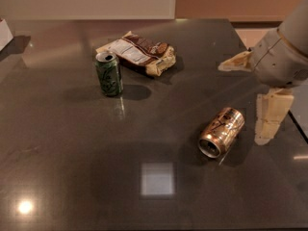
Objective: Place orange can upright
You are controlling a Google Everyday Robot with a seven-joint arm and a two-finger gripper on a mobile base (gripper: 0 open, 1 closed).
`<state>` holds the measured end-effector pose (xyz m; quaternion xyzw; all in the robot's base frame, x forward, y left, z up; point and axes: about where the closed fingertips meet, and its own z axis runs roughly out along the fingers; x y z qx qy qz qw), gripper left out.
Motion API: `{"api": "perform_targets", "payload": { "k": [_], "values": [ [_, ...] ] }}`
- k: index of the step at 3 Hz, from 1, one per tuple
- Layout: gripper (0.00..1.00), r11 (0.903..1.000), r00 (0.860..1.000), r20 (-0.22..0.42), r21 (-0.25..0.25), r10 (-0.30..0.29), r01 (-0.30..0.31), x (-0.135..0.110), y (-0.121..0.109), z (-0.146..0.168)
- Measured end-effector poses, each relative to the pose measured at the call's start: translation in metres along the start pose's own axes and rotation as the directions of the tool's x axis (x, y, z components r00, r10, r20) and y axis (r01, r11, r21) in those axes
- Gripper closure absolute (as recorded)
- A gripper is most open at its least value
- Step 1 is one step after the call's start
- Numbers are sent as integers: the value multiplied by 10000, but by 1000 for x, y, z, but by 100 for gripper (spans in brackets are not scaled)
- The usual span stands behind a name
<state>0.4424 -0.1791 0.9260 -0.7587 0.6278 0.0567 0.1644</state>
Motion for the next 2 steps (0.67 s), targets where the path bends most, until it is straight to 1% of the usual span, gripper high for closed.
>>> {"api": "perform_targets", "payload": {
  "k": [1, 2],
  "values": [
    [0, 9795, 9800, 731, -675, -1849, 1898, -5, 4, 30],
    [0, 9183, 9219, 1029, -994, -3736, 3832, -5, 5, 52]
  ]
}}
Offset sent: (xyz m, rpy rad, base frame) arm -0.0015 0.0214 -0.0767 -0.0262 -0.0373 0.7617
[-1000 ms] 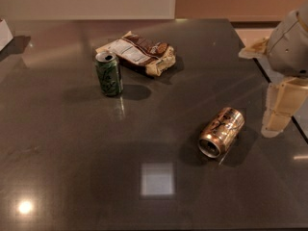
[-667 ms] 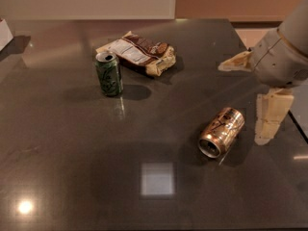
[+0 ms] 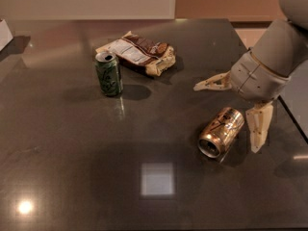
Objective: Place orange can upright
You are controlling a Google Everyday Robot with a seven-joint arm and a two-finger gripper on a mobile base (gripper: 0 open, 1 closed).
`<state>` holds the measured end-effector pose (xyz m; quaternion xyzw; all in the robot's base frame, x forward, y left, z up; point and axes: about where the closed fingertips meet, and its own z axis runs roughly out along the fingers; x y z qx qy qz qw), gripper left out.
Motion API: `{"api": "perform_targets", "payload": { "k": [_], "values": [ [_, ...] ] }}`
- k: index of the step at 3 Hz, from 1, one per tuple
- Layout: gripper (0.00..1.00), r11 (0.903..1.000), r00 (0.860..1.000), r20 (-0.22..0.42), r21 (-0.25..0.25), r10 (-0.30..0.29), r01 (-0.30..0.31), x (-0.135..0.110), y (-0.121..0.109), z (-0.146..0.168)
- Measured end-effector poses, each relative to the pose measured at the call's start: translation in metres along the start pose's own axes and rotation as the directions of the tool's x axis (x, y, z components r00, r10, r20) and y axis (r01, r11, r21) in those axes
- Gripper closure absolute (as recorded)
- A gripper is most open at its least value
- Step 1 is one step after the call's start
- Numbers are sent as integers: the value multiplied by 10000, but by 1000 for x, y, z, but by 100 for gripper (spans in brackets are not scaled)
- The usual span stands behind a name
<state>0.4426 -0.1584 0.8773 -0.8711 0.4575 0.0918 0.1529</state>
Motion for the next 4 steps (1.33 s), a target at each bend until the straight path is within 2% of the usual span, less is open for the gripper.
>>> {"api": "perform_targets", "payload": {
  "k": [1, 2, 3, 4],
  "values": [
    [0, 9832, 9837, -117, -367, -1792, 1787, 1, 2, 14],
    [0, 9459, 9482, -300, -861, -3164, 3129, 0, 4, 23],
    [18, 9167, 9241, -294, -1419, -3810, 3734, 0, 5, 26],
    [41, 9028, 9164, -307, -1878, -3991, 3869, 1, 3, 26]
  ]
}}
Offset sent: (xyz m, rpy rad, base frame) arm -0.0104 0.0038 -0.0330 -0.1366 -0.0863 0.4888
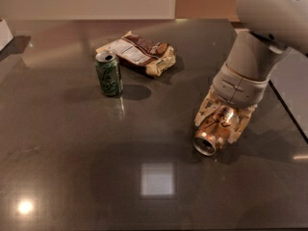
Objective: Place orange can upright
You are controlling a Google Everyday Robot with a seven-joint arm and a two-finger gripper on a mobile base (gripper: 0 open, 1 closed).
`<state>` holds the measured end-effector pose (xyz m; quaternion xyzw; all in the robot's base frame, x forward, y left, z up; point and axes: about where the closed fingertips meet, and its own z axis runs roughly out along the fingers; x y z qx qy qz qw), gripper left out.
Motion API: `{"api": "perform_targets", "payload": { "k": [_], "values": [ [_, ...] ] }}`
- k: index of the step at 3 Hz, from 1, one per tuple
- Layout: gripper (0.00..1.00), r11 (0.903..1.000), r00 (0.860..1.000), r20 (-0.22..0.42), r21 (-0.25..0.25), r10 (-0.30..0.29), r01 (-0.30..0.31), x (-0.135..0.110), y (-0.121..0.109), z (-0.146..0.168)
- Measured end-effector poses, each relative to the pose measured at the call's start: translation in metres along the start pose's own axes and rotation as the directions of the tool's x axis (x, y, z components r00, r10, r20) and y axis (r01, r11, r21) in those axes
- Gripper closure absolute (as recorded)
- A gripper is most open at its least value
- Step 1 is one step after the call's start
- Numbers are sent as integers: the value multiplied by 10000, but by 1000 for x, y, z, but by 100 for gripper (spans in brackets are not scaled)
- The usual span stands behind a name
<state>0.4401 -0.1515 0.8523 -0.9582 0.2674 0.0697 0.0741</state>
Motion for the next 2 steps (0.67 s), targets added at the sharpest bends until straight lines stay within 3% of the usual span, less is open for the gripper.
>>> {"api": "perform_targets", "payload": {
  "k": [1, 2],
  "values": [
    [64, 9994, 10000, -75, -353, 54, -56, 2, 1, 0],
    [87, 9975, 9981, -195, -371, 591, -598, 7, -4, -7]
  ]
}}
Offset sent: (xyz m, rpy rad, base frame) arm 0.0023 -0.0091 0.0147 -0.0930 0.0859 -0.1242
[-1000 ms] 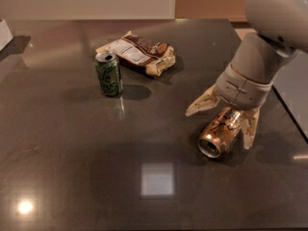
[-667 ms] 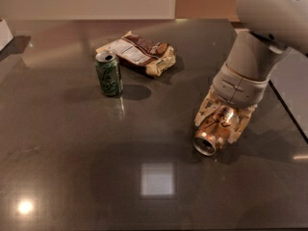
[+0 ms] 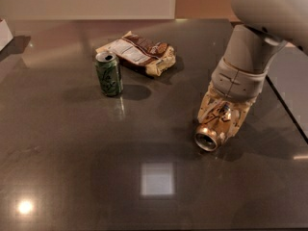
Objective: Place orange can upright
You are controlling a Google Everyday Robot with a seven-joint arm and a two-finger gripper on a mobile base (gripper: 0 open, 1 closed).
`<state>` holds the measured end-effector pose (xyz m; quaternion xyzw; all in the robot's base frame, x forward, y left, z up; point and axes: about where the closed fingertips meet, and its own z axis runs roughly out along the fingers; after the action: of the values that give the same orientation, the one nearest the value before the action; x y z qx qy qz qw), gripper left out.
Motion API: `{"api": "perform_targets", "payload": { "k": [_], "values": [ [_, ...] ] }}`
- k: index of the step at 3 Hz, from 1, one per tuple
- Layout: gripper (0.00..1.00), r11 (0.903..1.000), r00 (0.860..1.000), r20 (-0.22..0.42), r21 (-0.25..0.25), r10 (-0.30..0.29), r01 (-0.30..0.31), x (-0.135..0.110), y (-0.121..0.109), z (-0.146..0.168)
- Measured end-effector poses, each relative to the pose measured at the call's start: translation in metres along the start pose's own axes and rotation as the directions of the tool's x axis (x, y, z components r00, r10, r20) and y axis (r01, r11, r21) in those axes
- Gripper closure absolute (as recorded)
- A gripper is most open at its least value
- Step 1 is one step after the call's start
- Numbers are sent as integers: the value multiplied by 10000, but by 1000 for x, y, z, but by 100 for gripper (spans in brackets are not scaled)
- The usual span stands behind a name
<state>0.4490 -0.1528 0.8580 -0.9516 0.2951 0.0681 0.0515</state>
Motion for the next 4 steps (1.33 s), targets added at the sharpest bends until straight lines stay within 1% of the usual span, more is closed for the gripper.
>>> {"api": "perform_targets", "payload": {
  "k": [1, 2, 3, 4],
  "values": [
    [100, 9900, 9901, 412, 374, 1344, -1359, 7, -17, -16],
    [100, 9375, 9396, 1374, 1129, 3134, -3292, 15, -38, -43],
    [100, 8422, 8362, 2928, 1474, 4637, -5186, 12, -45, -64],
    [100, 7297, 6940, 4681, 1398, 5470, -6694, 5, -44, -75]
  ]
}}
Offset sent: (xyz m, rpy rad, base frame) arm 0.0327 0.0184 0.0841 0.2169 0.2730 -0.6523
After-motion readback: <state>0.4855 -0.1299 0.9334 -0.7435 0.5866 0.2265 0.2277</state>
